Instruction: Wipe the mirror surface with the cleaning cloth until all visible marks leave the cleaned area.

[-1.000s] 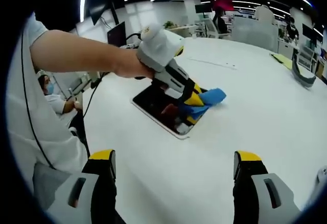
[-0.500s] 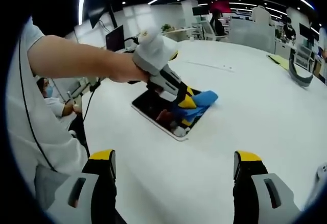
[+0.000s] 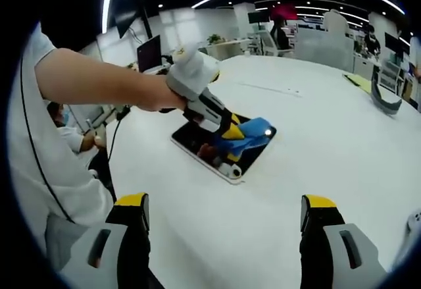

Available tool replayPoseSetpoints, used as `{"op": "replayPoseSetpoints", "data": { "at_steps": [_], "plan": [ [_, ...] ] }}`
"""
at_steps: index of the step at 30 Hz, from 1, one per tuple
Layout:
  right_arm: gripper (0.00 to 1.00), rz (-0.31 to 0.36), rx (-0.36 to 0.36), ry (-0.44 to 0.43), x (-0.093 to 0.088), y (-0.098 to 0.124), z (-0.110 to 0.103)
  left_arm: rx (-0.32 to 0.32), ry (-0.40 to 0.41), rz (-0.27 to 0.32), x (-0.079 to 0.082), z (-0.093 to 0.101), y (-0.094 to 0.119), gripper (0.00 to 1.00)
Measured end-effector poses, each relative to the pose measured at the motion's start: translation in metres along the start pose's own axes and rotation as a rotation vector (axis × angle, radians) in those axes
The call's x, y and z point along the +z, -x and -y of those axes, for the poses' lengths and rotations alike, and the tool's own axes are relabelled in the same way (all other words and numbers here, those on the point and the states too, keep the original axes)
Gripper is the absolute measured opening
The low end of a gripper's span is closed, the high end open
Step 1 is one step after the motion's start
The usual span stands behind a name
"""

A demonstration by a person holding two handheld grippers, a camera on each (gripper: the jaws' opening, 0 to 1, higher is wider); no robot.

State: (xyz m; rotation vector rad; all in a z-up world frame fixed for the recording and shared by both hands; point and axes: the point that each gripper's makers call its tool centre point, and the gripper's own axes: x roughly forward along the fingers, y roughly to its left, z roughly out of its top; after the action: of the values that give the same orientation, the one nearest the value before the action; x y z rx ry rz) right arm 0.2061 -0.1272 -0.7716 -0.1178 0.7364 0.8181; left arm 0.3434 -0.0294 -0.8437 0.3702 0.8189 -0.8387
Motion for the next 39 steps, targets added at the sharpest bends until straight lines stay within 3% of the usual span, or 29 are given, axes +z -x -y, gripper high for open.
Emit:
{"op": "replayPoseSetpoints", "data": {
  "at_steps": [25, 39],
  "plan": [
    [0.98, 0.01, 0.012, 0.04, 0.011, 0.001, -0.007, 0.069, 0.038, -0.01, -0.023, -0.025, 0.021, 0.03],
    [1.0, 0.021, 0.023, 0.062, 0.021, -0.001, -0.015, 0.109, 0.08, -0.023, -0.046, -0.044, 0.041, 0.03]
  ]
}}
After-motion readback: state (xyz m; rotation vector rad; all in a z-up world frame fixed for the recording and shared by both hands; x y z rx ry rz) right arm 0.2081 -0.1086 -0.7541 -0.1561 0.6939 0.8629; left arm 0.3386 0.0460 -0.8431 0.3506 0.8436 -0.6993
